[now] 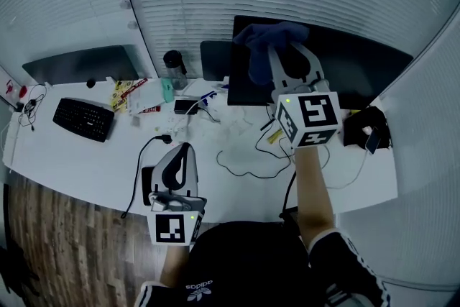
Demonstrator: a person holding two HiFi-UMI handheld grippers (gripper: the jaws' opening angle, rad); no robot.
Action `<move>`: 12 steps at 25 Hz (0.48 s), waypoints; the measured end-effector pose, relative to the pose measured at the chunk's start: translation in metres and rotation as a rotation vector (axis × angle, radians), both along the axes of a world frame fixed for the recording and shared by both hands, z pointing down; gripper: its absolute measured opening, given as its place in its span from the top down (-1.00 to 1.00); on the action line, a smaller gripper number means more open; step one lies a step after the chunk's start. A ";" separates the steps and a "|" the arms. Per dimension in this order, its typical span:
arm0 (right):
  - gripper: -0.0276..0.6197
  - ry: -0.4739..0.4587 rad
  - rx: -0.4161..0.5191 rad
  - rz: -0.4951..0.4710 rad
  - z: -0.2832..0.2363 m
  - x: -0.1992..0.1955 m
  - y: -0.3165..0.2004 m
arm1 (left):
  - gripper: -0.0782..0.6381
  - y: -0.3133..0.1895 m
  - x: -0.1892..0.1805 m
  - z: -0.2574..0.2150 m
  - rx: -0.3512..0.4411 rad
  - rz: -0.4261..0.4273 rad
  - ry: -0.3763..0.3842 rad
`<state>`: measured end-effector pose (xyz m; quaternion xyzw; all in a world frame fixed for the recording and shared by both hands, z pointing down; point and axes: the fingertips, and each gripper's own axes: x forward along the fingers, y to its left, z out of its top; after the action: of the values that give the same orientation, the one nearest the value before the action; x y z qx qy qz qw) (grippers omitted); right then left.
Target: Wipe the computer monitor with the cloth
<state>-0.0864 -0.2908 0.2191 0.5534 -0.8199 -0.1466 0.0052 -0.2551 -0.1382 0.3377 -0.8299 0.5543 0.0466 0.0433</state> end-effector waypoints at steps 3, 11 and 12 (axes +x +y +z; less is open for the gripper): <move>0.77 -0.017 -0.013 0.032 0.002 0.038 0.028 | 0.77 0.001 0.026 0.004 0.005 0.060 -0.015; 0.77 -0.027 -0.030 0.143 0.019 0.149 0.119 | 0.77 0.024 0.116 0.008 -0.008 0.189 -0.030; 0.77 -0.026 -0.036 0.159 0.022 0.162 0.131 | 0.77 0.030 0.128 0.006 0.005 0.207 -0.026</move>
<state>0.0755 -0.1596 0.2411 0.6183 -0.7760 -0.1237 0.0163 -0.1272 -0.1083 0.3438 -0.8831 0.4650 0.0416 0.0474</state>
